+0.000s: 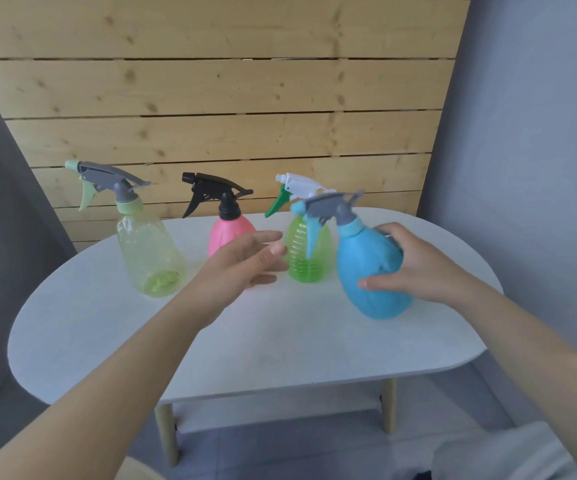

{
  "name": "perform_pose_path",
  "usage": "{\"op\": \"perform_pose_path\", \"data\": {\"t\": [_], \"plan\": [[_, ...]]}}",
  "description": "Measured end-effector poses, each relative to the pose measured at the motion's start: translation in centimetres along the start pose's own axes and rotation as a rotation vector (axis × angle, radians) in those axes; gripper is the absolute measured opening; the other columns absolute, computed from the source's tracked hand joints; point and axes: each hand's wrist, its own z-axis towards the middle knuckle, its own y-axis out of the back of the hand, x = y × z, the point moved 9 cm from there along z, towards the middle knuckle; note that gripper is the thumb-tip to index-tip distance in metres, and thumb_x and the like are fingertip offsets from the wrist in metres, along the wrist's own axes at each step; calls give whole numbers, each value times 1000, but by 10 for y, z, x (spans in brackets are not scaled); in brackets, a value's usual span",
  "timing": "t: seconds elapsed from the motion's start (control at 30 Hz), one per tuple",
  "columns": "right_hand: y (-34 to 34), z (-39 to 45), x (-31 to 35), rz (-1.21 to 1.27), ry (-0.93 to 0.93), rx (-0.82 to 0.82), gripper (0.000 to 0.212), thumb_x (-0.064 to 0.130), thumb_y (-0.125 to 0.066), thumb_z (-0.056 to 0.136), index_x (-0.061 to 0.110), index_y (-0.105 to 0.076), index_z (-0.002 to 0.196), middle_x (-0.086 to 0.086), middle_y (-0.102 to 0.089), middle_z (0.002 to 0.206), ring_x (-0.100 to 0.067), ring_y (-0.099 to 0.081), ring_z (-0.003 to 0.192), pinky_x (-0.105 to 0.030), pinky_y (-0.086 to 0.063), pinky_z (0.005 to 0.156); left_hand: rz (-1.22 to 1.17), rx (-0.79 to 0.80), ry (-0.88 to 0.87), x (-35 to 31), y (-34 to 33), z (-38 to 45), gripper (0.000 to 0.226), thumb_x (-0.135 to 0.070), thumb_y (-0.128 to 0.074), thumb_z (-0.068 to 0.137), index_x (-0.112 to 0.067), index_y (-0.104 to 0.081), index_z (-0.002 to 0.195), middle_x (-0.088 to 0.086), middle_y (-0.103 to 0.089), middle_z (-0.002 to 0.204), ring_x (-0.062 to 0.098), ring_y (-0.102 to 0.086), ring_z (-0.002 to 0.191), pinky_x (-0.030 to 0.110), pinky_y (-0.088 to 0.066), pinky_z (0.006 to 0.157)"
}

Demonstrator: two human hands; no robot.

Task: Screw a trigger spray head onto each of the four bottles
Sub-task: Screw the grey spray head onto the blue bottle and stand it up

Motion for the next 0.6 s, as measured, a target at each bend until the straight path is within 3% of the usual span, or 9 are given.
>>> {"op": "perform_pose_path", "data": {"t": [0.1,0.2,0.6], "plan": [[24,13,-22,184,-57,-174,74,32,-83,59,33,-41,119,16,-54,106,-2,-56,95,-27,-45,70,114,-82,48,11,5,5,16,-30,-54,92,-22,-64,103,2,-69,104,6,-71,77,19,-56,72],[34,28,-41,270,-108,-300,78,31,-82,61,29,-36,124,11,-51,110,-12,-56,97,-33,-44,75,235,-75,82,22,6,8,13,-23,-52,94,-21,-65,96,1,-70,96,4,-70,69,16,-54,66],[-2,63,-69,363,-157,-225,76,28,-79,69,29,-30,127,5,-47,122,-19,-53,104,-33,-41,80,358,-13,133,38,9,3,13,-19,-53,93,-17,-64,98,1,-70,90,3,-68,66,17,-54,64]]}}
